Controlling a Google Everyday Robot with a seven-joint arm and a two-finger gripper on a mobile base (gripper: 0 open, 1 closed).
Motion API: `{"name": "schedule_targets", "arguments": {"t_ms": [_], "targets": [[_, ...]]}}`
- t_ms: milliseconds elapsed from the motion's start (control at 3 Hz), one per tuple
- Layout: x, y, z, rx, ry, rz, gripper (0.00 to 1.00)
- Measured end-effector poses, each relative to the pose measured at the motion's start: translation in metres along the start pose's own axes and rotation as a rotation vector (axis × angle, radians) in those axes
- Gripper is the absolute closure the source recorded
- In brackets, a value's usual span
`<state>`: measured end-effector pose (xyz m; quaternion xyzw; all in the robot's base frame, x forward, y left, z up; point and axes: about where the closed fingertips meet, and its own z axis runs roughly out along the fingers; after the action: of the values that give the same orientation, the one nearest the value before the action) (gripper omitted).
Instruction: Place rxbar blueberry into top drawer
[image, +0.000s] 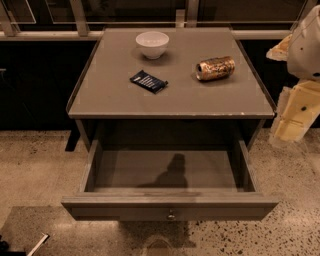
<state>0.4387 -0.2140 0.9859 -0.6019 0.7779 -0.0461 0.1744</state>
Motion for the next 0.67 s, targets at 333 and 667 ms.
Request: {"name": "schedule_targets", "arguments": {"t_ms": [333,667], "targets": [[-0.002,-0.003,0.001,0.005,-0.007,-0.001,0.00],[-0.021,-0.023,0.015,0.032,-0.079,-0.020,0.00]]}}
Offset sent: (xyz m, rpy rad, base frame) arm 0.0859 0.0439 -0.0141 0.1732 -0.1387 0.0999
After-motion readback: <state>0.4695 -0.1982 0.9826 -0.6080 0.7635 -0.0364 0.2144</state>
